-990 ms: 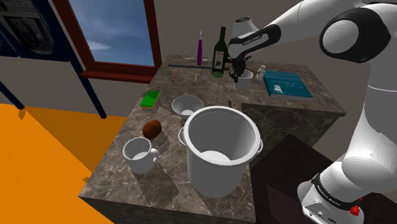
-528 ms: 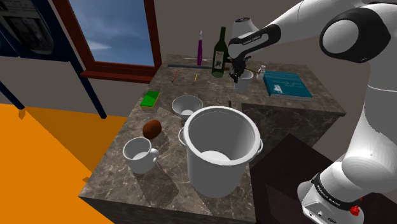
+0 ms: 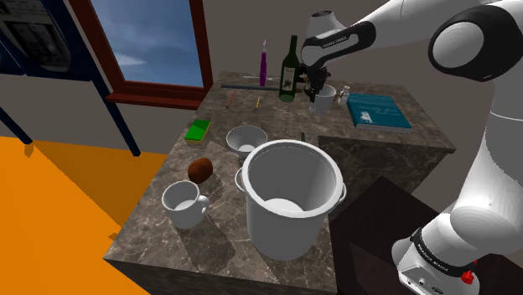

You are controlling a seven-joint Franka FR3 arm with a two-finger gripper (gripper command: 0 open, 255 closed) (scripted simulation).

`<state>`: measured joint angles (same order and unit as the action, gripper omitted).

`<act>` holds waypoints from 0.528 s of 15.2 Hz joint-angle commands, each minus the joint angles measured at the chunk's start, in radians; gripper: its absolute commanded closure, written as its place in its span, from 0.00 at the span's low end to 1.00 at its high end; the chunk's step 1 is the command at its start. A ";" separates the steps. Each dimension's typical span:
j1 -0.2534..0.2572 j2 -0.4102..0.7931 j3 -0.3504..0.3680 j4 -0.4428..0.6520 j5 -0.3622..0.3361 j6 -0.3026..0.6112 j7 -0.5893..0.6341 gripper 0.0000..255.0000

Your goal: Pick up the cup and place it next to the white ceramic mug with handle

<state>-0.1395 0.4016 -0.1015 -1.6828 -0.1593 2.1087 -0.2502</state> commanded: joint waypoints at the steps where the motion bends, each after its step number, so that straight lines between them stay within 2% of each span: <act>1: 0.001 -0.013 0.000 0.008 0.000 -0.021 -0.003 1.00; 8: 0.002 -0.042 0.000 0.061 0.004 -0.102 -0.015 1.00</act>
<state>-0.1372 0.3635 -0.1008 -1.6285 -0.1559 2.0169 -0.2631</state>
